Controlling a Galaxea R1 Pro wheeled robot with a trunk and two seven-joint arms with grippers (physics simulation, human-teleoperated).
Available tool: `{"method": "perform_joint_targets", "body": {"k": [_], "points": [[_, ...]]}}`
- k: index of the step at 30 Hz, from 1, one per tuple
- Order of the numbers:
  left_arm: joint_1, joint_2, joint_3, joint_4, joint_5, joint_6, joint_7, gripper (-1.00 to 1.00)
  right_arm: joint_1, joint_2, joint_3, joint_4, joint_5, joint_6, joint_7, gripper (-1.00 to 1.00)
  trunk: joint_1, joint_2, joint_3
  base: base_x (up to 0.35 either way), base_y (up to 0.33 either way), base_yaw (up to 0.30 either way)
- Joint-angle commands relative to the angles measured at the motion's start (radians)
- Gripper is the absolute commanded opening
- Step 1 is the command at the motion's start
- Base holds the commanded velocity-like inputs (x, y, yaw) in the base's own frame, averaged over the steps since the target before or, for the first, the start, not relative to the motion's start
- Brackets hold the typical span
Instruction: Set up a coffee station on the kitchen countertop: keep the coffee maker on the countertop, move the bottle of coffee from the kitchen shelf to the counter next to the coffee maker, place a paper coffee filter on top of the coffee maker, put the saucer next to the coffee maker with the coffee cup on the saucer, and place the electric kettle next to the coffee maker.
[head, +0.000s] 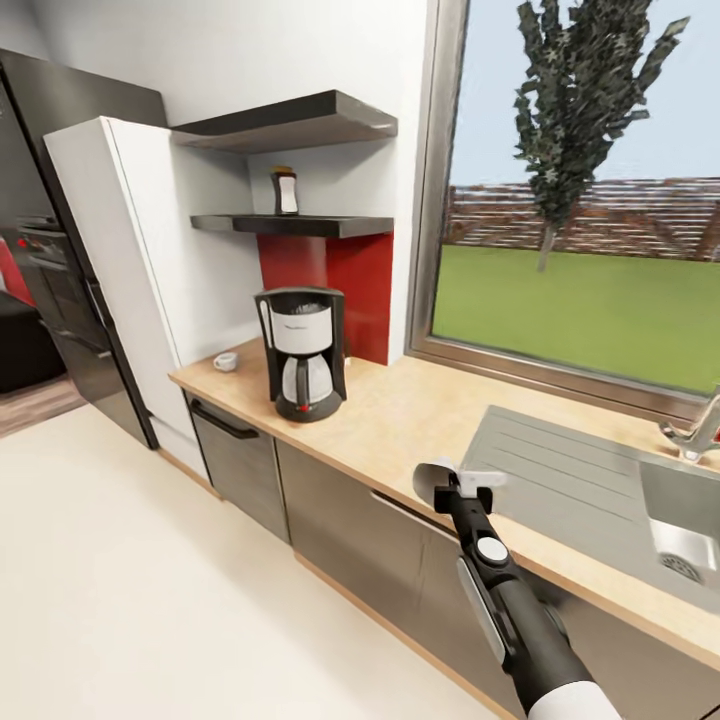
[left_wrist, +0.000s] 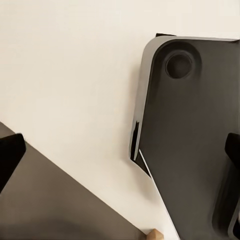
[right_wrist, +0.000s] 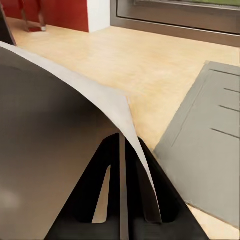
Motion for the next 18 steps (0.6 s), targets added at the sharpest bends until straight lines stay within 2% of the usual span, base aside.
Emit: {"method": "perform_joint_targets", "body": {"k": [1,6,14,18], "points": [[0.0,0.0,0.007,-0.002,0.004,-0.001,-0.002,1.0,-0.001,0.0,0.003,-0.002,-0.003,0.006,-0.006,-1.0,0.001,-0.002,-0.002,0.167,0.298,0.0],[0.0,-0.001,0.007,-0.002,0.004,-0.001,-0.002,1.0,-0.001,0.0,0.003,-0.002,-0.003,0.005,-0.006,-1.0,0.001,-0.002,-0.002,0.167,0.298,0.039],[0.0,-0.001,0.007,-0.002,0.004,-0.001,-0.002,1.0,-0.001,0.0,0.003,-0.002,-0.003,0.005,-0.006,-1.0,0.001,-0.002,-0.002,0.175,0.297,0.239],[0.0,0.0,0.007,-0.002,0.004,-0.001,-0.002,1.0,-0.001,0.0,0.003,-0.002,-0.003,0.005,-0.006,-1.0,0.001,-0.002,-0.002,0.189,0.295,0.123]]}}
